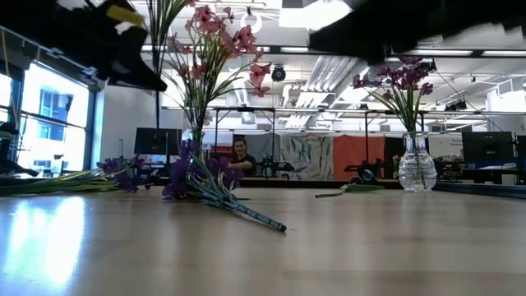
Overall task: Sort flowers into vase by color
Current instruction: Put the white flowers into the green vase
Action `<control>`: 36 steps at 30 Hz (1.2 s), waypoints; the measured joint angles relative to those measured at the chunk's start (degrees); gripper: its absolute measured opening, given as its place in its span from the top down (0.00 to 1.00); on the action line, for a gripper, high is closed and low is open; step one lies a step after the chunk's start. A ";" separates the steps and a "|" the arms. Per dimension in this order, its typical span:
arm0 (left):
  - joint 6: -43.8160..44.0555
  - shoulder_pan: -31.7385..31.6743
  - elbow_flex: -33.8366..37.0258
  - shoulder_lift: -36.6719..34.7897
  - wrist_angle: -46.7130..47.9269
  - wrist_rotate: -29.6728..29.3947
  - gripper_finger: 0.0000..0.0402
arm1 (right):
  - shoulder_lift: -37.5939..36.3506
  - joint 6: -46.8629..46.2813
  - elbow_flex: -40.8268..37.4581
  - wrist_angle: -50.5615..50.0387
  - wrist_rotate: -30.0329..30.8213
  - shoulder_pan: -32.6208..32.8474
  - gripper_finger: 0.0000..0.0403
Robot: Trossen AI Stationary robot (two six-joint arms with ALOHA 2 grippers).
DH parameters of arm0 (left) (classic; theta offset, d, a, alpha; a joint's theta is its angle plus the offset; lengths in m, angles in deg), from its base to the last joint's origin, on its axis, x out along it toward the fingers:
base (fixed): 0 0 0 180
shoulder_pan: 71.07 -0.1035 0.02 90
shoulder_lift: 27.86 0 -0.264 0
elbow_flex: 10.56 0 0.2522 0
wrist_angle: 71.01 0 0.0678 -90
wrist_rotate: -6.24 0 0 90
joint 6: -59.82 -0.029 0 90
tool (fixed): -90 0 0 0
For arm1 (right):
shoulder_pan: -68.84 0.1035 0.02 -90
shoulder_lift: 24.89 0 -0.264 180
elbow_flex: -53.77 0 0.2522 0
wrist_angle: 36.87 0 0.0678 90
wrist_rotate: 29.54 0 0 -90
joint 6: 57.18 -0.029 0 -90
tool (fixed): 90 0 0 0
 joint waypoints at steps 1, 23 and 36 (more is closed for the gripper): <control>-2.69 -2.99 0.65 -2.63 -1.00 2.66 1.00 | 2.00 -0.76 -2.08 4.53 0.05 -0.14 0.69; -33.19 -43.84 7.17 -5.69 -37.84 40.72 1.00 | 12.89 -0.53 -7.24 32.95 -8.07 -4.88 0.69; -30.02 -45.91 2.86 2.90 -33.46 42.80 1.00 | 12.87 -0.69 -7.22 32.95 -8.07 -4.88 0.69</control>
